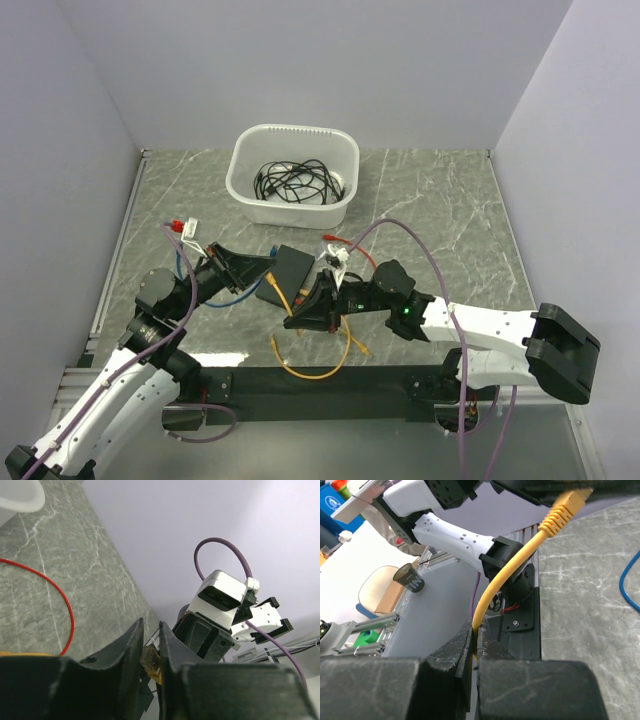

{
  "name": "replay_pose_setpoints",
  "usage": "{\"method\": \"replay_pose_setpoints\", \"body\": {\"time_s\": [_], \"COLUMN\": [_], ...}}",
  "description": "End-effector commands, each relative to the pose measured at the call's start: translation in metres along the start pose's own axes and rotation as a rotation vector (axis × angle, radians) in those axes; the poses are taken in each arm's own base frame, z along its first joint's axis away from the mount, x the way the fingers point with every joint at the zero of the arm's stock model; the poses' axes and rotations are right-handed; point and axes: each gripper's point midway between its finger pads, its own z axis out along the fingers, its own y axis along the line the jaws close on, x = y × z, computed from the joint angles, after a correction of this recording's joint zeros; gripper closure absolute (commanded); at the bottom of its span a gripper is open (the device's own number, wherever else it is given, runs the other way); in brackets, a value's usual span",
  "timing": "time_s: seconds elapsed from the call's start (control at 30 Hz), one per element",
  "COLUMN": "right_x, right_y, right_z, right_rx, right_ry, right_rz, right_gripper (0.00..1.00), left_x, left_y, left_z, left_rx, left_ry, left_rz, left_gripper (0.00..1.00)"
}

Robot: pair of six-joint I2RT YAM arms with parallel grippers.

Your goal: Insert the plug into the switch port

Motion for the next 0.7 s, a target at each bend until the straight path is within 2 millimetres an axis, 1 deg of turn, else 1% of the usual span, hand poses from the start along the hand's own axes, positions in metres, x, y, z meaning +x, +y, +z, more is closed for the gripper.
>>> {"method": "replay_pose_setpoints", "body": {"time_s": [0.0,0.03,0.1,0.13,0.17,0.2,0.23,0.27,0.3,0.33,0.37,0.4,0.43,0.47,0.5,0.53,0.57,0.6,0.63,0.67], "right_x": [-0.006,-0.006,-0.004,-0.006,-0.002,-0.007,-0.019,-0.012,-0.019,-0.029,-0.03,-0.038,-0.05,-0.049,-0.058,-0.067,-0.064,-0.068,-0.075,-0.076], "right_y": [-0.001,0.0,-0.003,-0.005,-0.012,-0.015,-0.025,-0.041,-0.042,-0.043,-0.062,-0.06,-0.06,-0.066,-0.07,-0.068,-0.07,-0.076,-0.072,-0.072], "right_z": [-0.001,-0.001,-0.001,0.0,-0.001,-0.002,-0.002,-0.007,-0.011,-0.013,-0.024,-0.029,-0.033,-0.04,-0.046,-0.047,-0.047,-0.049,-0.045,-0.042], "right_rx": [-0.008,-0.009,-0.002,0.013,0.049,0.084,0.159,0.253,0.296,0.338,0.471,0.506,0.548,0.598,0.659,0.673,0.686,0.722,0.715,0.711], "right_ry": [-0.037,-0.036,-0.033,-0.041,-0.022,-0.029,-0.062,-0.024,-0.037,-0.05,-0.045,-0.06,-0.083,-0.065,-0.091,-0.105,-0.082,-0.09,-0.095,-0.092], "right_rz": [-0.026,-0.026,-0.022,-0.023,-0.015,-0.023,-0.034,-0.027,-0.046,-0.065,-0.073,-0.092,-0.11,-0.115,-0.126,-0.137,-0.139,-0.141,-0.149,-0.15], "right_gripper": [1.0,1.0,1.0,1.0,0.98,0.9,0.67,0.58,0.52,0.36,0.33,0.32,0.31,0.31,0.31,0.34,0.35,0.36,0.38,0.39], "left_x": [-0.004,-0.004,-0.004,-0.006,-0.006,-0.006,-0.01,-0.009,-0.009,-0.013,-0.012,-0.013,-0.013,-0.013,-0.013,-0.011,-0.01,-0.01,-0.009,-0.008], "left_y": [-0.01,-0.009,-0.008,-0.008,-0.006,-0.001,-0.001,0.011,0.018,0.017,0.028,0.031,0.033,0.036,0.038,0.041,0.043,0.044,0.046,0.048], "left_z": [-0.001,-0.001,-0.001,-0.001,-0.001,-0.001,-0.001,-0.002,-0.002,-0.003,-0.004,-0.004,-0.004,-0.004,-0.004,-0.004,-0.003,-0.002,-0.002,-0.001], "left_rx": [0.038,0.035,0.029,0.022,0.002,-0.026,-0.047,-0.112,-0.152,-0.17,-0.222,-0.241,-0.252,-0.263,-0.27,-0.278,-0.284,-0.281,-0.287,-0.289], "left_ry": [-0.013,-0.013,-0.012,-0.019,-0.016,-0.015,-0.027,-0.025,-0.023,-0.033,-0.033,-0.036,-0.036,-0.038,-0.043,-0.04,-0.039,-0.038,-0.036,-0.035], "left_rz": [0.013,0.013,0.012,0.014,0.009,0.009,0.011,0.004,0.0,0.002,-0.006,-0.009,-0.011,-0.016,-0.022,-0.028,-0.037,-0.04,-0.045,-0.046], "left_gripper": [0.8,0.87,0.96,0.99,1.0,1.0,1.0,0.99,1.0,1.0,1.0,0.99,1.0,1.0,0.99,0.99,0.99,0.99,0.99,0.99]}}
